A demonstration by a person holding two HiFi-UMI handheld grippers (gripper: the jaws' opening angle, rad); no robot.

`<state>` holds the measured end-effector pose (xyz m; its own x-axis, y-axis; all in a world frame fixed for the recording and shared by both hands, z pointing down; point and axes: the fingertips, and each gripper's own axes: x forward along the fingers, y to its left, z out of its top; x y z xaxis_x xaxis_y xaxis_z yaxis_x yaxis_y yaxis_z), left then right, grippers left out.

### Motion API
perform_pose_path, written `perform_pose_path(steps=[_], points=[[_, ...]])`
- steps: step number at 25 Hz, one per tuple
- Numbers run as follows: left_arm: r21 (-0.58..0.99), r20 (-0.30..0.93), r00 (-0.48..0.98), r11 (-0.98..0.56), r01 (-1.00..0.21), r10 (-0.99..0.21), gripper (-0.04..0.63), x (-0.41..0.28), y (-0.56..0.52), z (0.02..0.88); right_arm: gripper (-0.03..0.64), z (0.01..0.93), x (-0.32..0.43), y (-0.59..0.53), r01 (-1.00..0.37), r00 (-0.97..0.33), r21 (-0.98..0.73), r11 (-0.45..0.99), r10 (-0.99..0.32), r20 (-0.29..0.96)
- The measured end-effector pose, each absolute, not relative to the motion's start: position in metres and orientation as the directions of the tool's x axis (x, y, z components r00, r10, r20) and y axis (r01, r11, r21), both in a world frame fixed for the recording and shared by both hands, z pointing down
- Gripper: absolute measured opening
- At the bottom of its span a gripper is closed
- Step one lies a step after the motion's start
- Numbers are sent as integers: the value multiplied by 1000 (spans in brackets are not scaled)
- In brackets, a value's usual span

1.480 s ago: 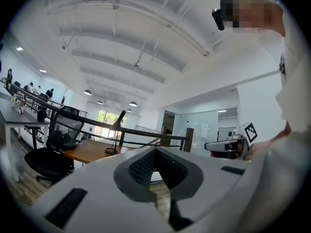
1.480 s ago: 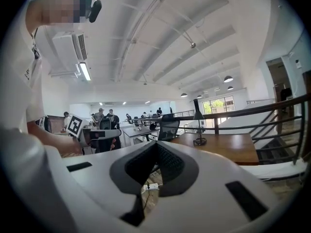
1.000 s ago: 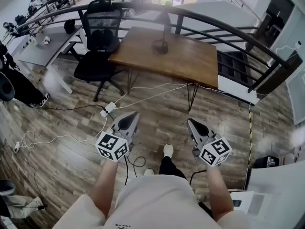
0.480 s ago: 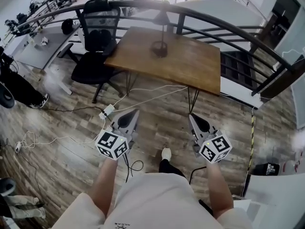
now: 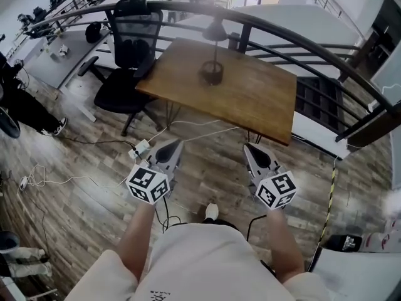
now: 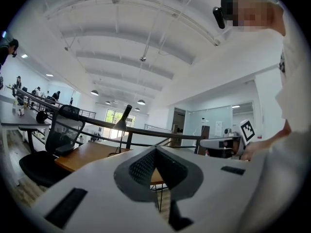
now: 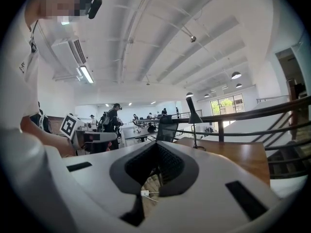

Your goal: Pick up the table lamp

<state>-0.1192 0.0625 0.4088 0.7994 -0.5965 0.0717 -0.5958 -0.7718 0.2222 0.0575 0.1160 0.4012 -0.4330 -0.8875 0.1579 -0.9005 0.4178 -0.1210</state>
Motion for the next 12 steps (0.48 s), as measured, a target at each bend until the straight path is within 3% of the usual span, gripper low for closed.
perform_pose_path(steps=[12], points=[[204,96,764,-739,-642,-637,5,-62,17,420,17,418,111,51,-888,-458,-139,439,-873,165]])
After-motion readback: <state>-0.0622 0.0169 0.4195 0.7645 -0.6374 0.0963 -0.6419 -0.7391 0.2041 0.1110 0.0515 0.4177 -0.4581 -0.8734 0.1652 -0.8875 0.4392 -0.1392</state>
